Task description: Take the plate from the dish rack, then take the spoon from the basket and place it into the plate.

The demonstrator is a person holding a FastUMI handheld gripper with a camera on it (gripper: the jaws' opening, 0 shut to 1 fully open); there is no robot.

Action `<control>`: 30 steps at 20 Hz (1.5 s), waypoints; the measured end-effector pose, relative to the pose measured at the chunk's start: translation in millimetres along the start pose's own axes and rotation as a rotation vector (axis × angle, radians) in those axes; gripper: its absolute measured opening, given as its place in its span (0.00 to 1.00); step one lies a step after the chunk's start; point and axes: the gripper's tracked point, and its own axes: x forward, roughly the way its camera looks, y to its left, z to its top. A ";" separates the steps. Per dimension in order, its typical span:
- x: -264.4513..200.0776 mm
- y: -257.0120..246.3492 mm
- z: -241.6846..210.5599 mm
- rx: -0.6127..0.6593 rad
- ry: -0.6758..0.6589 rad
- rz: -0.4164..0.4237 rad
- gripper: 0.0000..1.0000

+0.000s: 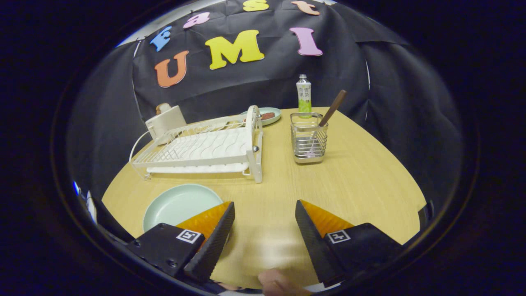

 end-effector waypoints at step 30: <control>108.5 -59.9 191.2 -0.089 -0.282 -0.074 0.29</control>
